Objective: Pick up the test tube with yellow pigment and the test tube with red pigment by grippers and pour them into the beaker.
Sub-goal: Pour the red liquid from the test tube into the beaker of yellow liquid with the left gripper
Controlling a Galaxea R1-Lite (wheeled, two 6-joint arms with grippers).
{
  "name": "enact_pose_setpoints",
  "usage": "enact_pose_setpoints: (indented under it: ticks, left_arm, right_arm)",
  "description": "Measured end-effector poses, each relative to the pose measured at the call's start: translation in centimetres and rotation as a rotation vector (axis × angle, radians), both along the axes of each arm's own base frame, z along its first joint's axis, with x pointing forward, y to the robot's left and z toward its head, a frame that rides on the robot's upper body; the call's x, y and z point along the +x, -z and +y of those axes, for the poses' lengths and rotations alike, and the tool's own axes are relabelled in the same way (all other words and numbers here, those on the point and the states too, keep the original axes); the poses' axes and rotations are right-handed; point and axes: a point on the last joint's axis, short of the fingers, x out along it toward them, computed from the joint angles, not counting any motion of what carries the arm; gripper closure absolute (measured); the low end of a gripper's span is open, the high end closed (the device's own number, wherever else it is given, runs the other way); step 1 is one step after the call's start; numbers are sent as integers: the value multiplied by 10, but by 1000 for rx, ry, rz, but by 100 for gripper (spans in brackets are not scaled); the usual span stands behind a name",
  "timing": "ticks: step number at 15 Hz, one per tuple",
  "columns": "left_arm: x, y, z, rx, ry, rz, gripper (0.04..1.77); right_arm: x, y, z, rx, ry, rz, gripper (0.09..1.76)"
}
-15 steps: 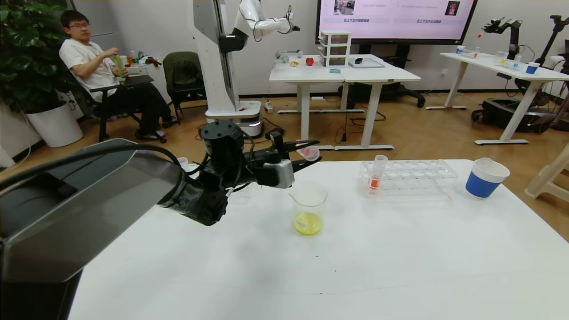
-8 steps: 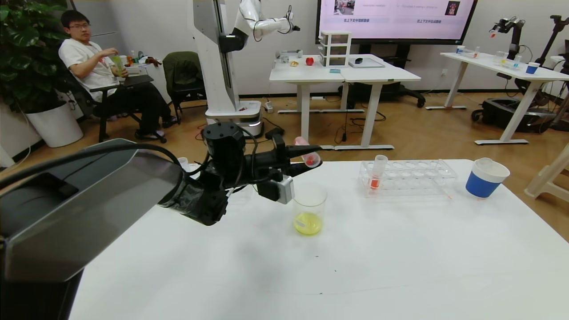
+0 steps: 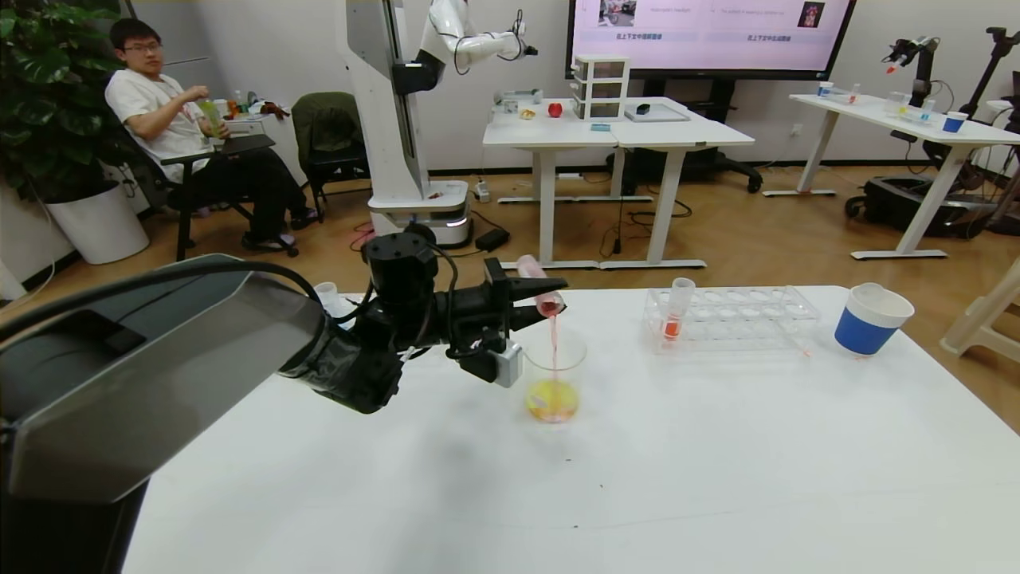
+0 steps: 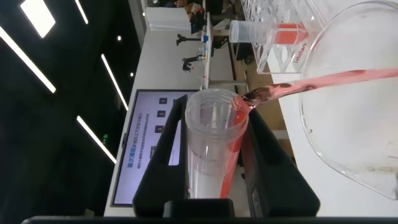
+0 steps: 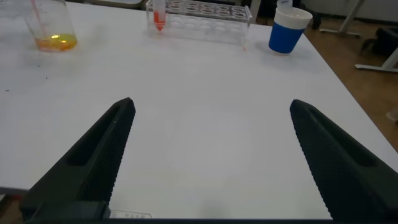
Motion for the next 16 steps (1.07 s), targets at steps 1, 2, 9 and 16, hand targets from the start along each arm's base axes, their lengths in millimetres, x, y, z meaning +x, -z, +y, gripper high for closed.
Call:
enact_pose_setpoints:
  ticks: [1,2,9,16]
  left_arm:
    - [0,1,0,8,-3,-19,130]
    - [0,1,0,17,-6,-42,130]
    - [3,-4,3,59,-37,-209,130]
    - [2,-10,-2,82,-28,-331,130]
  right_arm:
    - [0,0,0,0,0,0,11]
    - [0,0,0,0,0,0,11]
    - [0,0,0,0,0,0,11]
    - [0,0,0,0,0,0,11]
